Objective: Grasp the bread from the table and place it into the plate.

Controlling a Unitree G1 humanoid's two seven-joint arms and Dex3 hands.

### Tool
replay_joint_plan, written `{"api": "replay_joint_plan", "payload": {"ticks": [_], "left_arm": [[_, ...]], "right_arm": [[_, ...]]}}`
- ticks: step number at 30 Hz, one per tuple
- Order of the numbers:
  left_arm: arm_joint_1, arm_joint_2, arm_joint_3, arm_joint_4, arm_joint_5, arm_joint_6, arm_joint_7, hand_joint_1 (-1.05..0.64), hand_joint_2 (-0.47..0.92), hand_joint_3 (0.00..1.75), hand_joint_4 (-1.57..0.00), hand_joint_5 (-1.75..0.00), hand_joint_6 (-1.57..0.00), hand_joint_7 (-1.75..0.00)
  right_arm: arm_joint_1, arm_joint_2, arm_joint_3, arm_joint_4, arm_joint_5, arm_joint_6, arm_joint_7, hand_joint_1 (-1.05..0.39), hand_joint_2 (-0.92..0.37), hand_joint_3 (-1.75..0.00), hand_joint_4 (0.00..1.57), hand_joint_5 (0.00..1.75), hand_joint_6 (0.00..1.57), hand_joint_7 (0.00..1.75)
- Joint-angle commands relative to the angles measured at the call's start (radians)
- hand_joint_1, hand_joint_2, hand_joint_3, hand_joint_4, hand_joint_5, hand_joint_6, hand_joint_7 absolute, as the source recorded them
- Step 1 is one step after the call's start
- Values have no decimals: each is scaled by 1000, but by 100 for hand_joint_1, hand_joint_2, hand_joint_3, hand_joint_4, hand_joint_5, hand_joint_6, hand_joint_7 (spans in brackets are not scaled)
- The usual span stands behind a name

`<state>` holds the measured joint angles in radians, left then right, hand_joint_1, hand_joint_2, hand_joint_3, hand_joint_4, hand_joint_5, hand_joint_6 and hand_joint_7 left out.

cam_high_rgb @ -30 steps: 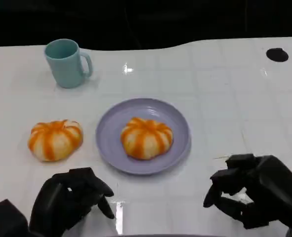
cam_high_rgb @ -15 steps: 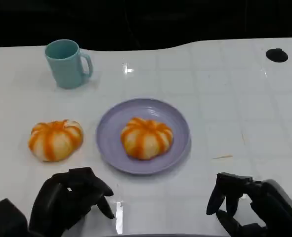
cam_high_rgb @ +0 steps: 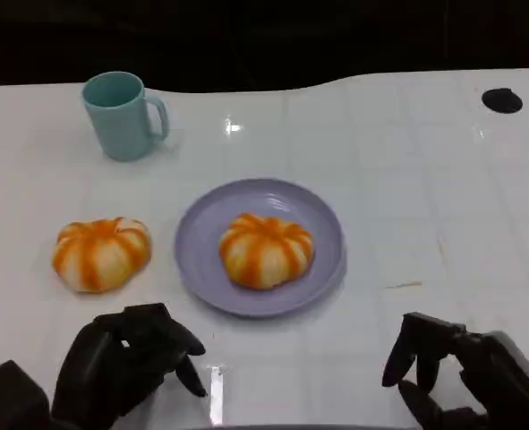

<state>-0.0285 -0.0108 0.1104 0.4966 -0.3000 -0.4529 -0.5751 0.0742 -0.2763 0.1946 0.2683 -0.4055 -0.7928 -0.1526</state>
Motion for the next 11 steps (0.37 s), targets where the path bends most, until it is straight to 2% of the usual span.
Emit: {"api": "replay_joint_plan", "payload": {"ticks": [1,11], "left_arm": [[3,17,8,3,-1,-5,5,-93,92,10,-111,-123,-116,-79],[7,20,8,4,-1,-8,-1,-93,92,9,-111,-123,-116,-79]], "right_arm": [[-19,3,-20,34,-4,-33,-23,-15,-36,-131,69,175,57,155],[-33,4,-33,59,-41,-49,-65,-14,-35,-129,68,175,58,154]]}}
